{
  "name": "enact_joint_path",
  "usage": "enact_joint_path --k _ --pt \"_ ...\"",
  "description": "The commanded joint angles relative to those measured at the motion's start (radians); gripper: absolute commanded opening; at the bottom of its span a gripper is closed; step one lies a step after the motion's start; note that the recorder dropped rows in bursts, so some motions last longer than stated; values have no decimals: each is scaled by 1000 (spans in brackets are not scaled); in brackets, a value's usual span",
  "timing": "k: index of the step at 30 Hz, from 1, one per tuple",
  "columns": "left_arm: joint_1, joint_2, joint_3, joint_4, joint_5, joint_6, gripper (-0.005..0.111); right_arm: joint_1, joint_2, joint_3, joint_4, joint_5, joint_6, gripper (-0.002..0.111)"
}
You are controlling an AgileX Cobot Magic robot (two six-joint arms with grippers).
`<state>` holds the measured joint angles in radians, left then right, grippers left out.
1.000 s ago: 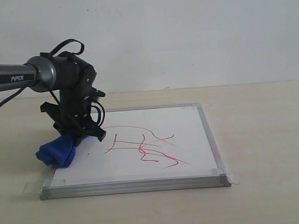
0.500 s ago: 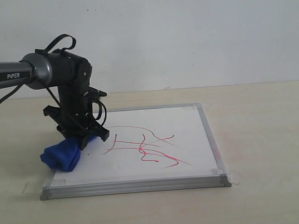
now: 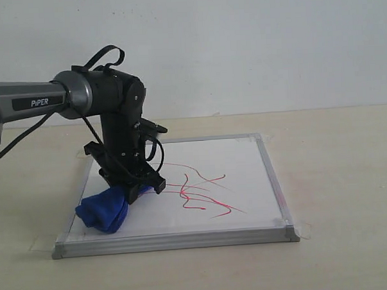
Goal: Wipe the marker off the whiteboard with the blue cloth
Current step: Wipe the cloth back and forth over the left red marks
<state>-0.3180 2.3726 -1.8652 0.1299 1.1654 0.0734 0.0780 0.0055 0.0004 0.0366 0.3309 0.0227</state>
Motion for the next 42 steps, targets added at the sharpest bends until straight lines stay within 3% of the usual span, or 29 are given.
enact_joint_path --k 1,8,18,22,28,42 --pt "-35 55 27 -105 -17 -6 4 0 -5 0 -2 -6 -3 0" --pt "36 53 27 170 17 -189 4 0 -5 0 -2 -6 -3 0" --pt "155 24 27 170 35 -211 4 0 -5 0 -2 -6 -3 0" --pt "169 10 27 79 5 -194 4 0 -5 0 -2 -6 -3 0" --pt "128 8 27 -145 -106 -102 4 0 -5 0 -2 -6 -3 0" --pt "-99 35 27 -202 -288 -114 4 0 -5 0 -2 -7 -3 0"
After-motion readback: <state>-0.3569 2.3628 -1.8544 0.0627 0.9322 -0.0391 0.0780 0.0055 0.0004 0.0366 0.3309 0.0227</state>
